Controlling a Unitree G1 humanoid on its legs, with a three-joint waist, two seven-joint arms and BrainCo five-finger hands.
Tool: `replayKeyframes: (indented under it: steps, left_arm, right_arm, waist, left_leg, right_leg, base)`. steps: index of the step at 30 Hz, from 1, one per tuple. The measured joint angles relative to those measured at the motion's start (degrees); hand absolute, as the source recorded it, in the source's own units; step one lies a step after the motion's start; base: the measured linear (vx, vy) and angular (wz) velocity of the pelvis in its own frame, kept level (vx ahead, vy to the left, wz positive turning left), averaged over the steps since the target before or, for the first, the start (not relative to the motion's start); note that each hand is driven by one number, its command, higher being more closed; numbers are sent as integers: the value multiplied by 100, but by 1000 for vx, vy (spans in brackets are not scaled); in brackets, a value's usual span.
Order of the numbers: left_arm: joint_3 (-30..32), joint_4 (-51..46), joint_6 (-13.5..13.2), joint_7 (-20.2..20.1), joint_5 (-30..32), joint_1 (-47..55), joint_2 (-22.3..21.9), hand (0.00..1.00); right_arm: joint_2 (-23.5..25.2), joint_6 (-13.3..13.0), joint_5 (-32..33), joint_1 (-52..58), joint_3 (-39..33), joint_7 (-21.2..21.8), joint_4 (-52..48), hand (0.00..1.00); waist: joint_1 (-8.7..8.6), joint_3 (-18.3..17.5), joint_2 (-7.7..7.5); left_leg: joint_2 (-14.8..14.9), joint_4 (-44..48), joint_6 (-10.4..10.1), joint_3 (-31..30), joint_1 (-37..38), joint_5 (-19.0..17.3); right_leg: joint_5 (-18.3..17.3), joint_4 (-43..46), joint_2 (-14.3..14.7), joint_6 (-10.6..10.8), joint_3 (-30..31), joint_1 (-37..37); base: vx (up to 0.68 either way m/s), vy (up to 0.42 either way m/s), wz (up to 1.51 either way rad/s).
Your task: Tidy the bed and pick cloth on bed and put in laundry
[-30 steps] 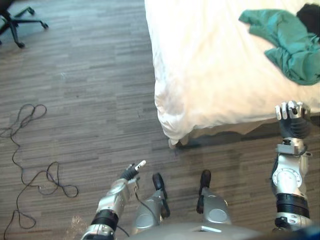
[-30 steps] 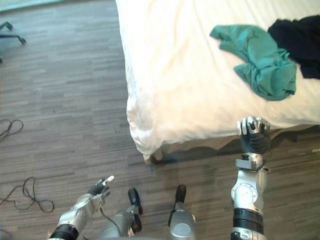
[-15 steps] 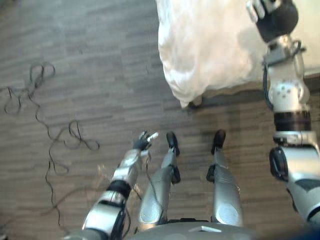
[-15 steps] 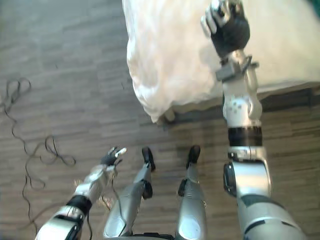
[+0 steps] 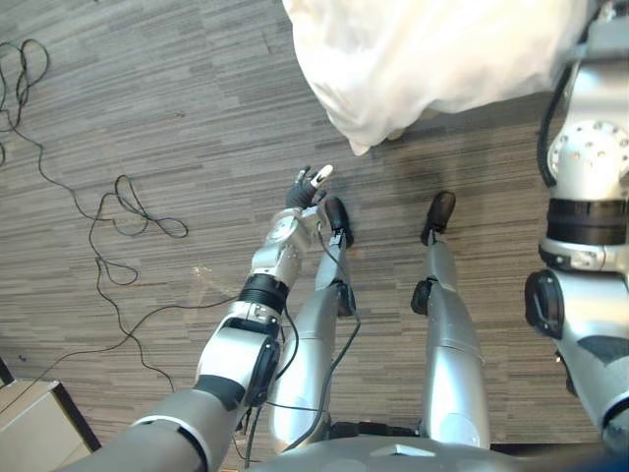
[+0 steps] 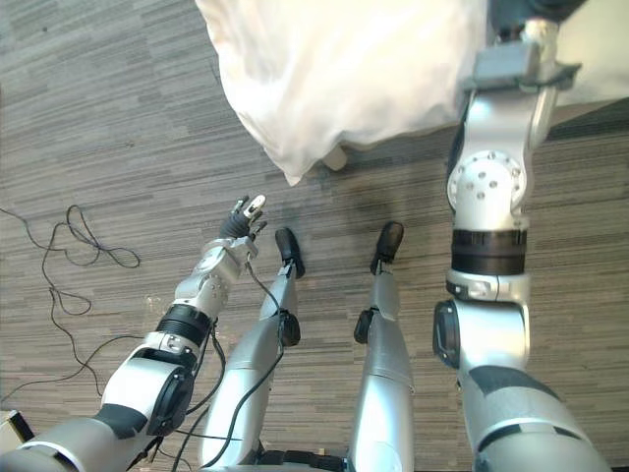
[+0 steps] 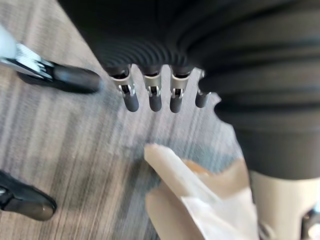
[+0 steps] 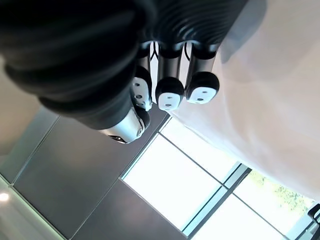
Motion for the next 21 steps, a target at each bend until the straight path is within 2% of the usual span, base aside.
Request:
replayKeyframes:
  steps: [3,5,8,9,10,12,15,19,20,21]
  left_arm:
    - [154,-94,93,70,-3,110,72,0]
    - [200,-209,217,61,0,206,148,0]
    - [194,-281,294,-15,36,500,201,0]
    - [193,-299,296,-14,37,581,206,0]
    - [189,-299,297,-7,36,855,230,0]
    - [172,-297,281,-6,36,1028,250,0]
    - [119,-154,183,-2,43,1264,261,0]
    - [89,336,-35,102,220,1741,240,0]
    - [88,397,-72,150,334,1968,224,0]
    - [82,563,-88,233,530,2254,186,0]
  right_arm:
    - [0,1,-25,523,-141,187,-84,100]
    - [7,3,104,1235,-461,372,-37,100]
    - [185,133,348,2402,-789,685,399,100]
    - [247,157,395,2639,-804,750,464,0]
    - [451,289,420,3289,-791,927,697,0]
    - [556,415,399,3666,-772,1061,881,0]
    - [804,782,-165,4309,-667,1181,1600,0]
    - [1587,1009,-1535,4576,-571,1175,3322,0]
    - [1721,1010,-1885,4626,-575,1140,3718,0]
    - [1846,995,-2300,4769,-566,988,4144,0]
  waist:
    - [3,-9,-223]
    - [-20,3,-388]
    - [-105,-13,-535]
    - [-139,-11,-548]
    - [-160,-24,-637]
    - [-174,-45,-694]
    - [-229,-80,-771]
    - [-282,-181,-910]
    - [-326,-255,-912]
    - [-360,-493,-893]
  left_leg:
    - [111,207,-7,144,47,-111]
    - [218,473,-32,241,152,-303]
    - [367,885,-89,432,398,-666]
    - [395,972,-83,471,453,-736]
    - [503,1237,-113,661,680,-1004]
    - [577,1388,-139,795,831,-1176]
    - [704,1571,-178,938,1265,-1424]
    - [719,1385,-287,949,2156,-1409]
    - [683,1286,-299,937,2374,-1405]
    - [631,1168,-310,941,2555,-1405]
  right_leg:
    - [-40,90,61,-48,86,21]
    - [-77,89,122,-68,152,198]
    - [-163,92,174,-58,247,524]
    - [-183,93,184,-37,275,600]
    - [-229,95,235,-15,450,818]
    - [-254,93,274,-7,547,957]
    - [-384,76,357,29,653,1364]
    - [-450,-96,449,55,674,2220]
    - [-477,-117,448,87,673,2408]
    - [-513,-141,432,136,677,2542]
  base:
    - [25,2,-26]
    - [-14,-9,-26]
    - [-35,-21,-29]
    - [-8,-44,-54]
    - [9,-45,-55]
    - [33,-43,-55]
    - [84,-61,-36]
    - [117,-43,-11]
    - [144,9,-4]
    - [84,15,-3]
